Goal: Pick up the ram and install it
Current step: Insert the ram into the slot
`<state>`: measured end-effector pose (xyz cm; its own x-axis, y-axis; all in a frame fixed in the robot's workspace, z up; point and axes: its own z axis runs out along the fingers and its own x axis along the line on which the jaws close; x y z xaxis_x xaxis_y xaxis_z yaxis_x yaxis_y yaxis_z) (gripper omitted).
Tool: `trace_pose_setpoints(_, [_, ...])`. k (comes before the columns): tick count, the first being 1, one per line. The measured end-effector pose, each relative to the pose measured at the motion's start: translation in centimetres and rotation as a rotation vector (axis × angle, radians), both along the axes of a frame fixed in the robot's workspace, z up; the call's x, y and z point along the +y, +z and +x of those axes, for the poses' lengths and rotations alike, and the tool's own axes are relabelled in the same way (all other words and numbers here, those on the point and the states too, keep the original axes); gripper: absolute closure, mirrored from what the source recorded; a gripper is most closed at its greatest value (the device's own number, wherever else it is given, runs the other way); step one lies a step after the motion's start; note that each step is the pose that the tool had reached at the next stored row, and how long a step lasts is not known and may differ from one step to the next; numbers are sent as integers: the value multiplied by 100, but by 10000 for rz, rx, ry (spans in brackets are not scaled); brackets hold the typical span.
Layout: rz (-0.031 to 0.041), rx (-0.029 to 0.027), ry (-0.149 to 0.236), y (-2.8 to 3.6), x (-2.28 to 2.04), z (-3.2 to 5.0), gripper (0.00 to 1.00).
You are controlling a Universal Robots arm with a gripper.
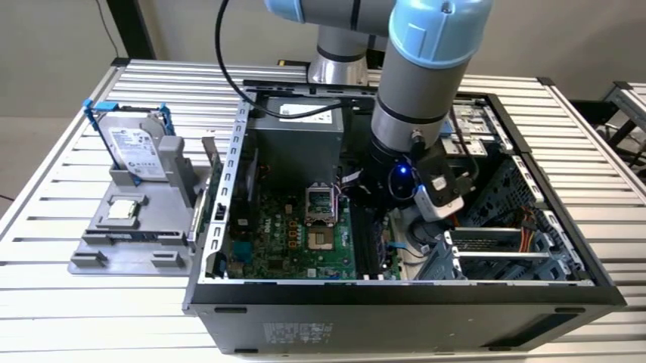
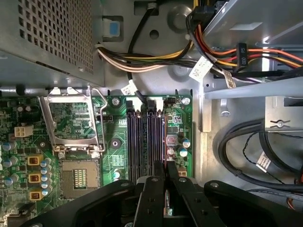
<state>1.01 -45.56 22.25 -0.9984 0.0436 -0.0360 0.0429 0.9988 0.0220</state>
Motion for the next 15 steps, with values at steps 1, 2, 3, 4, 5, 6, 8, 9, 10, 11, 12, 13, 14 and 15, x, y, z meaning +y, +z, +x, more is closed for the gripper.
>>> trace_pose_setpoints(1, [1, 8, -2, -7, 0, -1, 100])
trace_pose_setpoints(2, [0, 14, -2, -16, 0, -1, 100])
trace_pose_setpoints(3, [0, 18, -2, -25, 0, -1, 100])
trace_pose_setpoints(4, [0, 24, -1, -32, 0, 0, 100])
trace_pose_setpoints(5, [-1, 29, -1, -36, -1, 0, 100])
trace_pose_setpoints(6, [0, 32, -2, -41, 0, -1, 100])
trace_pose_setpoints(8, [-2, 41, -1, -44, -1, 0, 100])
trace_pose_setpoints(9, [-2, 43, -1, -44, -1, 0, 100])
trace_pose_setpoints(10, [-2, 44, -1, -44, -1, 0, 100])
trace_pose_setpoints(11, [-1, 44, -1, -44, -1, 0, 100])
trace_pose_setpoints(12, [0, 45, -1, -45, 0, 0, 100])
trace_pose_setpoints(13, [-1, 45, 0, -45, 0, 0, 100])
trace_pose_setpoints(14, [0, 45, 5, -45, 0, 0, 100])
trace_pose_setpoints(15, [0, 45, 14, -45, 0, 0, 100])
